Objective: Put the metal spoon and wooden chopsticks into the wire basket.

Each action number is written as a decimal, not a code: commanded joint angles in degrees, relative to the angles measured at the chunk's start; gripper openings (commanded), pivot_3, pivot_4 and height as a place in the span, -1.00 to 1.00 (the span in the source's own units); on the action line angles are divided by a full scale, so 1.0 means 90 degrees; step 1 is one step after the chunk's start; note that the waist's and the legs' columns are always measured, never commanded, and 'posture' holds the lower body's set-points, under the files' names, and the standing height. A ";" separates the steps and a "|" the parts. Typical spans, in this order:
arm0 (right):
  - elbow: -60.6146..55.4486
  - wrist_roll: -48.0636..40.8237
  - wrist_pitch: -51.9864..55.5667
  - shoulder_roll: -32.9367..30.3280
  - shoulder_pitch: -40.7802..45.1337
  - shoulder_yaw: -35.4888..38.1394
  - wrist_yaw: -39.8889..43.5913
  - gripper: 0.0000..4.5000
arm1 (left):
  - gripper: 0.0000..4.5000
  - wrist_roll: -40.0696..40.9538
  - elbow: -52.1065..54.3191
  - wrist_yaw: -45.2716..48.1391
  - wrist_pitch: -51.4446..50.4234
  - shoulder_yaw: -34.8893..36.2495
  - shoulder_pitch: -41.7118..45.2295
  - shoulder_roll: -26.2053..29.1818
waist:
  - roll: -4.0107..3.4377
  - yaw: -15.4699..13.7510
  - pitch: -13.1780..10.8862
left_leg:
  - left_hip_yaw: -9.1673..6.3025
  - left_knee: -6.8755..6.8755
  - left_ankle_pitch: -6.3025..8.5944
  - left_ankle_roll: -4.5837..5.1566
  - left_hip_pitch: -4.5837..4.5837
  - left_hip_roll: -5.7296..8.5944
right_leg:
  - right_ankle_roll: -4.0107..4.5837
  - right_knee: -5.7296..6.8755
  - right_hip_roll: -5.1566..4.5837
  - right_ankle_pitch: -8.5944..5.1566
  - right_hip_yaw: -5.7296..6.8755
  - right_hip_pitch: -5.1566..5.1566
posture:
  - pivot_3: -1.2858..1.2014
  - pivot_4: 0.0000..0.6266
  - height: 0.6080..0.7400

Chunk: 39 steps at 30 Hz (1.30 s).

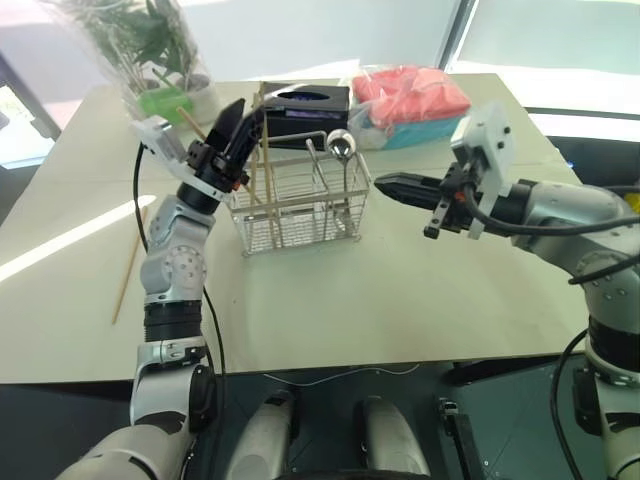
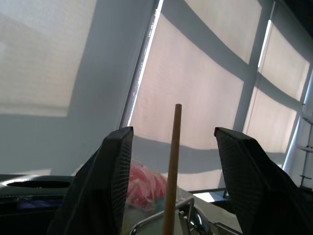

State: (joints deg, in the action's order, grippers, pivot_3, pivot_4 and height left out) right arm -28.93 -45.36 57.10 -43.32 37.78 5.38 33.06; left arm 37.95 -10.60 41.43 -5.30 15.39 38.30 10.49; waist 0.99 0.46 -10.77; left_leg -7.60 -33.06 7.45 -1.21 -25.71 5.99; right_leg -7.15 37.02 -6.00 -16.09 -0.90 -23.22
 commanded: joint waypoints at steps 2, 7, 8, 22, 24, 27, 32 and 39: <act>-0.0081 -0.0018 -0.0141 0.0002 0.0066 0.0183 0.0018 -1.00 | 0.99 0.0000 0.0201 -0.0091 0.0224 0.0078 0.0055 0.0010 | 0.0000 0.0001 0.0000 | 0.0000 -0.0001 0.0000 0.0000 0.0000 0.0001 | 0.0000 0.0000 0.0000 0.0000 -0.0001 0.0000 | 0.03 -0.52 1.00; -0.0056 -0.0031 -0.0142 0.0011 0.0083 0.0167 0.0049 -1.00 | 0.99 0.0497 0.0497 -0.0430 -0.0129 0.0364 0.0411 0.0182 | 0.0001 0.0006 0.0000 | -0.0001 -0.0001 0.0000 0.0000 0.0000 0.0000 | -0.0001 0.0000 0.0000 0.0000 0.0000 -0.0001 | 0.03 -0.52 1.00; -0.0051 -0.0047 -0.0131 0.0010 0.0096 0.0162 0.0065 -1.00 | 0.99 0.0608 0.0576 -0.0601 -0.0250 0.0473 0.0527 0.0272 | 0.0002 0.0007 -0.0001 | -0.0001 -0.0001 0.0000 0.0000 -0.0001 0.0000 | -0.0001 0.0000 0.0000 0.0000 0.0000 -0.0001 | 0.03 -0.52 1.00; -0.0233 -0.1787 0.0591 -0.0056 0.0125 0.0379 0.0523 -1.00 | 0.99 -0.1739 0.0279 -0.4169 -0.2521 0.0768 -0.0658 0.2968 | 0.0001 0.0019 -0.0001 | 0.0001 0.0005 0.0003 0.0004 0.0014 0.0000 | -0.0003 0.0008 0.0001 0.0001 -0.0010 0.0003 | 0.03 -0.52 1.00; -0.0245 -0.1862 0.0591 -0.0063 0.0106 0.0314 0.0531 -1.00 | 0.99 -0.1862 0.0603 -0.4659 -0.3279 0.0880 -0.1113 0.2921 | 0.0001 0.0019 -0.0001 | 0.0001 0.0007 0.0004 0.0003 0.0010 0.0000 | -0.0003 0.0008 0.0000 0.0001 -0.0014 -0.0004 | 0.03 -0.52 1.00; -0.0263 -0.1871 0.0550 -0.0066 0.0075 0.0227 0.0533 -1.00 | 0.99 -0.1891 0.1204 -0.4782 -0.3887 0.0924 -0.1750 0.2802 | 0.0006 0.0006 -0.0003 | -0.0005 0.0007 0.0009 -0.0002 -0.0002 -0.0002 | 0.0000 0.0007 0.0001 0.0000 -0.0012 -0.0014 | 0.03 -0.52 1.00; -0.0241 -0.1752 0.0451 -0.0042 0.0038 0.0103 0.0558 -1.00 | 0.99 -0.1804 0.1961 -0.5043 -0.5059 0.1158 -0.2396 0.2568 | 0.0007 -0.0017 -0.0002 | -0.0002 0.0006 0.0016 -0.0013 -0.0006 0.0000 | 0.0022 0.0006 -0.0021 -0.0010 -0.0011 -0.0015 | 0.03 -0.52 1.00; -0.0196 -0.1601 0.0275 -0.0036 0.0020 0.0030 0.0560 -1.00 | 0.99 -0.1846 0.2108 -0.4651 -0.5818 0.1068 -0.2627 0.2793 | 0.0007 0.0002 -0.0002 | 0.0000 0.0007 0.0016 -0.0013 -0.0007 0.0000 | 0.0025 0.0004 -0.0023 -0.0012 -0.0007 -0.0017 | 0.03 -0.52 1.00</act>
State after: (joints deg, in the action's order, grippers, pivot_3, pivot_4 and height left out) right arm -29.85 -59.87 60.95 -43.68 37.94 5.14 37.66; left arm 21.87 6.56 -1.34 -56.32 23.99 14.98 34.13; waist 1.05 0.47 -10.79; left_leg -7.60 -32.99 7.59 -1.33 -25.76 5.99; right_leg -6.93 37.05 -6.21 -16.19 -0.96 -23.38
